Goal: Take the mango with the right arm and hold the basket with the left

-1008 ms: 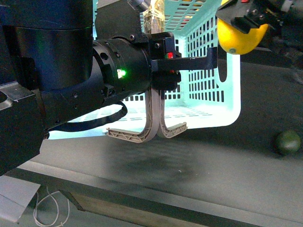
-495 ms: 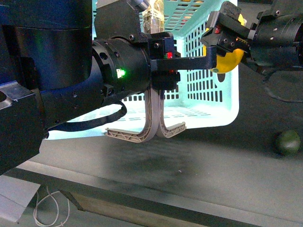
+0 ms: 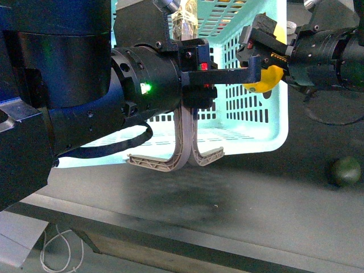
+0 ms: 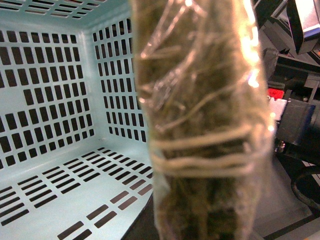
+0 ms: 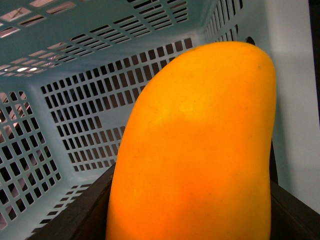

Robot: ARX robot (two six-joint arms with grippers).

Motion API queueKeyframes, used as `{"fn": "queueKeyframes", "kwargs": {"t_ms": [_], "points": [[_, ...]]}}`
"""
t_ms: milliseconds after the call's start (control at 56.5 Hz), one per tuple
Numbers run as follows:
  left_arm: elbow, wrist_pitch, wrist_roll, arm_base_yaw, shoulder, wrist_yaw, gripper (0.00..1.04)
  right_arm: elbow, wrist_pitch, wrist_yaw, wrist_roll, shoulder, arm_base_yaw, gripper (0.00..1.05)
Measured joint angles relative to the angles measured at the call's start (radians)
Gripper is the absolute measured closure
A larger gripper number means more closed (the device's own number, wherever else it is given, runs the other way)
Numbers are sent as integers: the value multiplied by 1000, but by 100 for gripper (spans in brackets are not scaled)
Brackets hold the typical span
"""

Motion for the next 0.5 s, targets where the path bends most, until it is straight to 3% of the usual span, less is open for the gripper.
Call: {"fn": "queueKeyframes", "kwargs": {"t_ms": [195,495], "points": [[0,0,0,0,0,0,100,-1,47,4,29,-4,-1,6],[-4,0,-2,0,0,-1,101,-95,116,68,56,-147,-27,8]]}}
